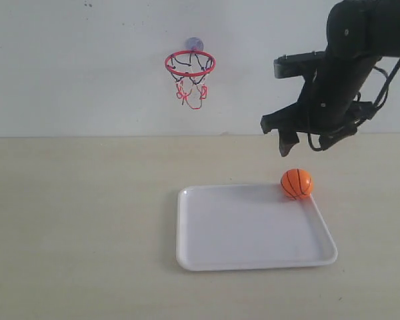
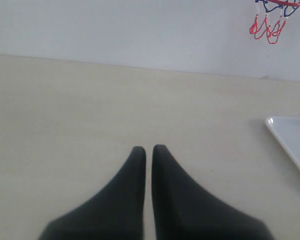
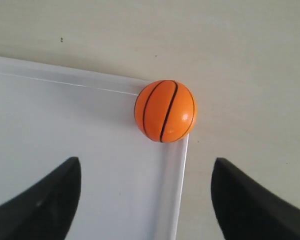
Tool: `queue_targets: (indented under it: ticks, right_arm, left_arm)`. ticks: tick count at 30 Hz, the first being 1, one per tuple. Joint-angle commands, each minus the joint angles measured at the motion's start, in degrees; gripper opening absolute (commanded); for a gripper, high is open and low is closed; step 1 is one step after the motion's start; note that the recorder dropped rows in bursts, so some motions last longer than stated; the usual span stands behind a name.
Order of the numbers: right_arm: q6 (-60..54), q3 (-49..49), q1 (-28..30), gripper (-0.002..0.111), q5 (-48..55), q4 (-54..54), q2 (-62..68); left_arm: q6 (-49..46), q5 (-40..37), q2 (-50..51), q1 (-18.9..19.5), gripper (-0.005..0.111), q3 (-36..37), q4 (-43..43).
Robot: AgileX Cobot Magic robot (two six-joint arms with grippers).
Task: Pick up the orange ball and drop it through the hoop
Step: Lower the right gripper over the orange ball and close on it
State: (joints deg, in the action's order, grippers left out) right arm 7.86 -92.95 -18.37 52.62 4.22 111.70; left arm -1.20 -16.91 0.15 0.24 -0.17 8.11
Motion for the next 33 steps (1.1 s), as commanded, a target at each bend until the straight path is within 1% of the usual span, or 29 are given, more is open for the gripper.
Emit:
queue_targets:
  ticks: [1, 2, 11, 21, 27, 28, 29, 30, 32, 33]
  right_arm:
    - [3.3, -0.5, 0.0, 0.083, -1.9, 1.4, 2.5]
    - [3.8, -0.5, 0.0, 0.085, -2.3, 1.4, 3.4]
    - [5.7, -0.5, 0.0, 0.085, -8.1, 5.5, 7.7]
    - [6.1, -0.5, 0.0, 0.085, -10.4, 6.7, 10.9]
    - [10.7, -0.5, 0.1, 0.085, -12.3, 8.2, 12.9]
    - [13.8, -0.6, 0.1, 0.085, -12.3, 9.8, 13.5]
    - [14.5, -0.8, 0.1, 0.085, -12.1, 10.2, 13.8]
    - [14.5, -1.1, 0.1, 0.081, -11.8, 10.2, 14.2]
    - [14.9, -1.1, 0.1, 0.061, -11.8, 10.2, 14.2]
    - [15.0, -1.2, 0.1, 0.046, -11.7, 10.2, 14.2]
  left_arm:
    - [0.4, 0.0, -0.2, -0.2, 0.004, 0.2, -0.2]
    - [0.4, 0.0, -0.2, -0.2, 0.004, 0.2, -0.2]
    - [0.4, 0.0, -0.2, -0.2, 0.004, 0.2, -0.2]
    - [0.4, 0.0, -0.2, -0.2, 0.004, 0.2, -0.2]
    - [0.4, 0.0, -0.2, -0.2, 0.004, 0.2, -0.2]
    - [0.4, 0.0, -0.2, -0.2, 0.004, 0.2, -0.2]
    - [0.4, 0.0, -0.2, -0.2, 0.004, 0.2, -0.2]
    - [0.4, 0.0, -0.2, -0.2, 0.004, 0.2, -0.2]
    - [0.4, 0.0, -0.2, -0.2, 0.004, 0.2, -0.2]
    - [0.4, 0.0, -0.2, -0.2, 0.004, 0.2, -0.2]
